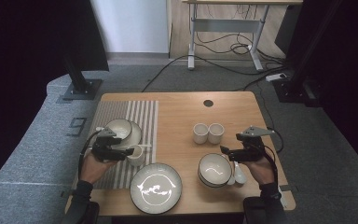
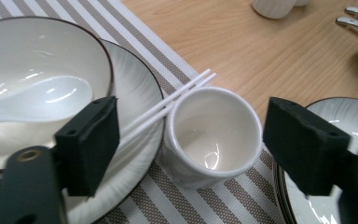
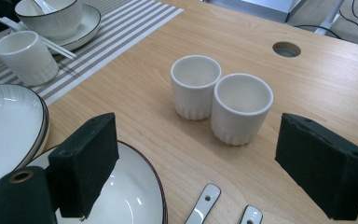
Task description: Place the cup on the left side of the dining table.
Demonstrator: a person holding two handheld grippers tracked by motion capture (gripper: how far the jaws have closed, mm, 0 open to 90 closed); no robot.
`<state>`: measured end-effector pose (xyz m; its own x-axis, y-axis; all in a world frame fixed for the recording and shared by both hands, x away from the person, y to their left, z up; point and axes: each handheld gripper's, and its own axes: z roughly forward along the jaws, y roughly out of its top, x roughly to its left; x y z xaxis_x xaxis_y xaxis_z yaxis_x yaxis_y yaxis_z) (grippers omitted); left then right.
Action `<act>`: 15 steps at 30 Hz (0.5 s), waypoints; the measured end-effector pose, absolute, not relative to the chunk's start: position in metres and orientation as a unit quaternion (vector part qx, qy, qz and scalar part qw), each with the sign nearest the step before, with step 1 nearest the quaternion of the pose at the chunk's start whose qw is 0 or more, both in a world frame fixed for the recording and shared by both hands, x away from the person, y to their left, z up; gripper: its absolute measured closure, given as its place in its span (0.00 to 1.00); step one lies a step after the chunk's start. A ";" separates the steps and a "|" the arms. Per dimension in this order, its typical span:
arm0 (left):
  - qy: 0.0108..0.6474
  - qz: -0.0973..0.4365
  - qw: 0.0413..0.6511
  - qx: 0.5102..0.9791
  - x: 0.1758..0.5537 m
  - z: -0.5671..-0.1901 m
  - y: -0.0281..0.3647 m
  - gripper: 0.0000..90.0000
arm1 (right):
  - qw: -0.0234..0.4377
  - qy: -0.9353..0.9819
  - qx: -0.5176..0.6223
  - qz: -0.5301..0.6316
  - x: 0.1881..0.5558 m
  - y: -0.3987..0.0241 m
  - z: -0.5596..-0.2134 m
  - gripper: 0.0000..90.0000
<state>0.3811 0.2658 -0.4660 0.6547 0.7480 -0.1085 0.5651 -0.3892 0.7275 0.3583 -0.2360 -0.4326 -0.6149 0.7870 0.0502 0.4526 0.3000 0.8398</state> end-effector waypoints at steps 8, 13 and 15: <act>0.388 0.101 0.388 0.830 0.381 -0.486 0.254 0.13 | 0.188 0.784 0.399 0.438 0.358 -0.239 -0.435 0.14; 0.385 0.101 0.377 0.836 0.383 -0.492 0.246 0.12 | 0.185 0.783 0.401 0.438 0.358 -0.240 -0.438 0.14; 0.384 0.099 0.374 0.838 0.383 -0.494 0.243 0.15 | 0.184 0.782 0.402 0.438 0.358 -0.241 -0.439 0.14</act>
